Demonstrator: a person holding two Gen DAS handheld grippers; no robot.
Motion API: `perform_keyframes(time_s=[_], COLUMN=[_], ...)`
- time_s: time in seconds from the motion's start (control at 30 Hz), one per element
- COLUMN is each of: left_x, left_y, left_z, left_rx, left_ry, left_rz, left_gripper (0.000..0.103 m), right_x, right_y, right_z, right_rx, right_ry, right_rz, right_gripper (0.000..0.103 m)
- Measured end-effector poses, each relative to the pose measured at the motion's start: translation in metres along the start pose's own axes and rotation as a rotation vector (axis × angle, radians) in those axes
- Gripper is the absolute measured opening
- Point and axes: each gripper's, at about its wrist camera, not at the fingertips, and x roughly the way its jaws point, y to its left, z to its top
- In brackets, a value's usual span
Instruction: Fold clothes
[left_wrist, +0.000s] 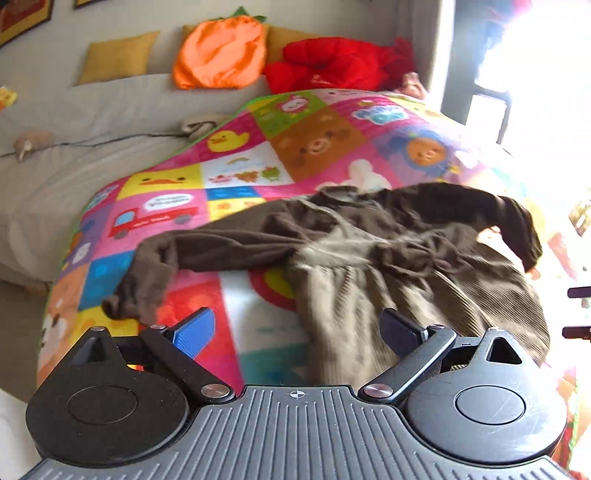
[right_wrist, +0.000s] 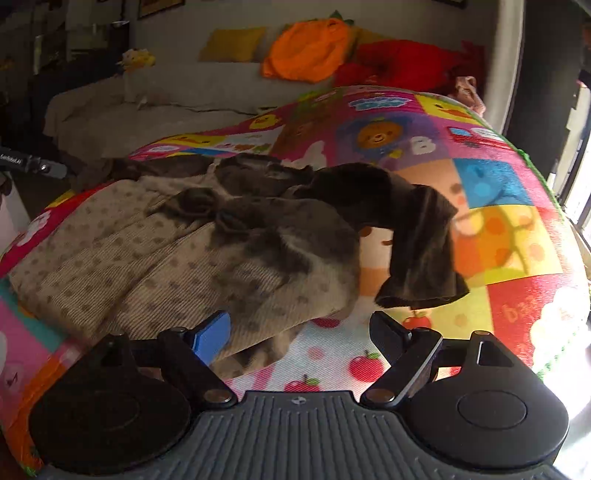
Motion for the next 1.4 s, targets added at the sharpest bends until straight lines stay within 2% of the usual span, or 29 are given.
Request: perform_keyframes(time_s=[0.07,0.2,0.3,0.37,0.47,0.5,0.63,0.8,0.87,0.9,1.0,1.07,1.1,1.13,1.17,1.23,1.4], left_x=[-0.010,-0.018,-0.018,-0.011,0.009,0.014,0.016,0.008,0.007,0.004,-0.012,-0.019,-0.019,-0.014,-0.010,0.002,0.025], left_y=[-0.027,-0.075,-0.104,-0.116,-0.118,-0.112,-0.070,-0.021,-0.011,-0.011,-0.027,-0.053,-0.066,-0.079,-0.090,-0.102,-0.086], left_z=[-0.011,-0.037,-0.058,-0.068,-0.075,-0.073,-0.043,-0.004,0.006,0.007,-0.001,-0.015,-0.024,-0.033,-0.041,-0.057,-0.064], left_rx=[0.070,0.200,0.304,0.368,0.441,0.439,0.294,0.120,0.070,0.062,0.104,0.212,0.275,0.333,0.389,0.462,0.472], left_ry=[0.018,0.067,0.086,0.092,0.084,0.073,0.007,-0.094,-0.092,-0.090,-0.092,-0.079,-0.068,-0.052,-0.036,0.005,0.052], left_rz=[-0.040,-0.094,-0.081,-0.041,0.121,0.177,0.328,0.499,0.499,0.458,0.229,0.069,0.039,0.039,0.041,0.072,0.247], left_gripper=[0.101,0.102,0.102,0.103,0.103,0.103,0.103,0.103,0.103,0.103,0.103,0.103,0.103,0.103,0.103,0.103,0.103], right_x=[0.009,0.029,0.032,0.023,0.010,0.005,0.009,0.010,0.017,0.020,0.021,0.010,0.005,0.001,0.000,0.005,0.019], right_y=[0.038,0.088,0.084,0.068,0.044,0.037,0.040,0.068,0.081,0.086,0.081,0.056,0.042,0.029,0.024,0.022,0.022], right_z=[-0.011,-0.024,0.002,0.020,0.047,0.055,0.033,-0.010,-0.019,-0.022,-0.009,0.013,0.023,0.033,0.037,0.039,0.030], right_rx=[-0.106,-0.360,-0.343,-0.271,-0.162,-0.129,-0.160,-0.208,-0.270,-0.299,-0.299,-0.144,-0.066,0.008,0.024,-0.002,0.002], right_ry=[0.033,0.007,-0.122,-0.179,-0.264,-0.289,-0.222,-0.134,-0.114,-0.109,-0.181,-0.247,-0.262,-0.276,-0.279,-0.273,-0.227], right_rz=[0.090,0.016,-0.171,-0.202,-0.247,-0.261,-0.249,-0.135,-0.130,-0.135,-0.254,-0.273,-0.257,-0.241,-0.238,-0.266,-0.256], right_gripper=[0.084,0.085,0.079,0.079,0.079,0.079,0.080,0.082,0.082,0.082,0.082,0.082,0.082,0.082,0.082,0.082,0.082])
